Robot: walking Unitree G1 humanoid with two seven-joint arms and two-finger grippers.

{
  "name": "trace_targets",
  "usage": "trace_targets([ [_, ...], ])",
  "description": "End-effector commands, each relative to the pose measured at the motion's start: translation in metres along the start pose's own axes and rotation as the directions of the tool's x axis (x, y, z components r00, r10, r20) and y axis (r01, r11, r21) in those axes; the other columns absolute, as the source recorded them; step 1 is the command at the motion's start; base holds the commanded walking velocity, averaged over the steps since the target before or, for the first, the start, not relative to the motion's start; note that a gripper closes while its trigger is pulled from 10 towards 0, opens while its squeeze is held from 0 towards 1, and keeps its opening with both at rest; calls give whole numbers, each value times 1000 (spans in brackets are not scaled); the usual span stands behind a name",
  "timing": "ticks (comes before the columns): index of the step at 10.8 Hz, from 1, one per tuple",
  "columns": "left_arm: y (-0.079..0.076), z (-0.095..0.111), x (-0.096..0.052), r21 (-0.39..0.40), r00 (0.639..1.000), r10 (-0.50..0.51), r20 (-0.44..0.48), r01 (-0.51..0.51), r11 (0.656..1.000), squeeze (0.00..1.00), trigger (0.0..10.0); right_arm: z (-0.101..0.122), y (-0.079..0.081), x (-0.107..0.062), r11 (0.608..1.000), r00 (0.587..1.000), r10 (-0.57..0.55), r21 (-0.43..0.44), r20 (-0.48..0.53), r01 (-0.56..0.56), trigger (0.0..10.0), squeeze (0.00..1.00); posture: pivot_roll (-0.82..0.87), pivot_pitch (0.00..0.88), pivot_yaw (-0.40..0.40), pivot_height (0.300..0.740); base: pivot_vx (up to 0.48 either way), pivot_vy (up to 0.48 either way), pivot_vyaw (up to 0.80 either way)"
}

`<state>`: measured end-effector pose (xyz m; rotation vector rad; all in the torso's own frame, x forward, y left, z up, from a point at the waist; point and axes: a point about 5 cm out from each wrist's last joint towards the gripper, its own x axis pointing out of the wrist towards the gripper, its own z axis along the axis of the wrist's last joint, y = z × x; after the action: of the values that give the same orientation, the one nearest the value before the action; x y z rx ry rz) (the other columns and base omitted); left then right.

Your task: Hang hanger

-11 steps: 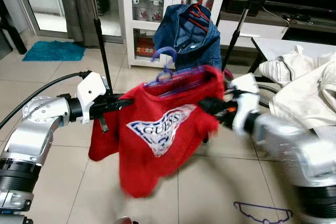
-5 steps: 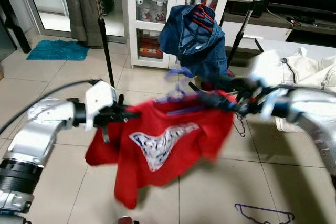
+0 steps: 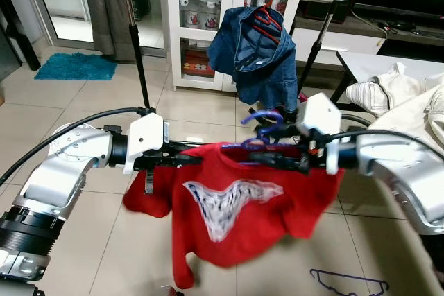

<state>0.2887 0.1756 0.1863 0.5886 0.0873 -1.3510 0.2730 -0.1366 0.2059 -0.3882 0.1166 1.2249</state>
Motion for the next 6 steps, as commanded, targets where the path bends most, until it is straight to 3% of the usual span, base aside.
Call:
trace_targets([
  [1, 2, 12, 1, 59, 1000, -22, 16, 22, 998, 0, 0, 4, -2, -1, 1000, 1000, 15, -17, 0, -15, 0, 0, -26, 0, -76, 740, 0, 0, 0],
  [6, 5, 14, -3, 60, 1000, -14, 22, 13, 998, 0, 0, -1, -4, 0, 1000, 1000, 21, -18, 1, -21, 0, 0, -26, 0, -79, 740, 0, 0, 0],
])
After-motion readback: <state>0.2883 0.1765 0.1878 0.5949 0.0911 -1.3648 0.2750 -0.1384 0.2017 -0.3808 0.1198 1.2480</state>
